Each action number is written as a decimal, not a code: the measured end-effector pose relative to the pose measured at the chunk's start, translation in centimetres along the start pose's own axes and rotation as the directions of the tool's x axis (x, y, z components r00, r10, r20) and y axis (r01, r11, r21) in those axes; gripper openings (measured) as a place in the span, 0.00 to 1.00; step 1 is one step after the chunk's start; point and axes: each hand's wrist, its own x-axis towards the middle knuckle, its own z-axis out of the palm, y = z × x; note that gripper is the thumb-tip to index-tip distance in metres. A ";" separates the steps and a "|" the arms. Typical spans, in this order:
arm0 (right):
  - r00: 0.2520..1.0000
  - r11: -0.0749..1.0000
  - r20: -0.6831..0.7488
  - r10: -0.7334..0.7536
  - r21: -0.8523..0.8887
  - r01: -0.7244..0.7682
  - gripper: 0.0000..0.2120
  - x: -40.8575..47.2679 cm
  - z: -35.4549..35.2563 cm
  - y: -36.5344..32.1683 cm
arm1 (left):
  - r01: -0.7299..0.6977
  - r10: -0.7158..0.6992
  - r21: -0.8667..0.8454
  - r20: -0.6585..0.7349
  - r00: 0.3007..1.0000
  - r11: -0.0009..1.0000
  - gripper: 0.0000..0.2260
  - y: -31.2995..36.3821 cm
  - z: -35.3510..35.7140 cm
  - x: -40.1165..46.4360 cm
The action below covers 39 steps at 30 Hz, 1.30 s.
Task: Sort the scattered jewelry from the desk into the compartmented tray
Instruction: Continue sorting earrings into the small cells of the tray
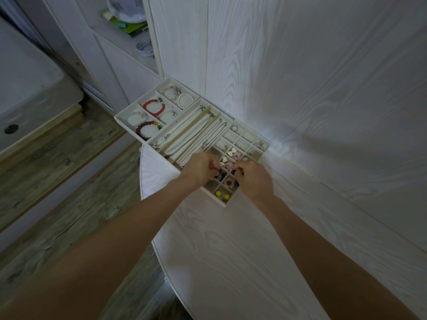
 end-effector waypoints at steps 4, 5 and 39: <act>1.000 1.000 0.006 0.007 -0.004 -0.007 0.13 0.2 -0.1 -0.1 | -0.015 0.014 0.038 0.029 0.999 0.999 0.02 0.3 0.3 0.1; 1.000 1.000 0.009 0.008 0.001 -0.008 0.13 0.2 -0.1 -0.1 | -0.017 0.017 0.029 0.006 1.000 0.999 0.03 0.2 0.2 0.0; 0.878 -0.162 0.443 0.180 0.894 -0.418 0.23 0.9 -2.9 -0.9 | -0.243 0.229 -0.096 -0.139 0.963 0.965 0.07 1.1 0.0 -1.9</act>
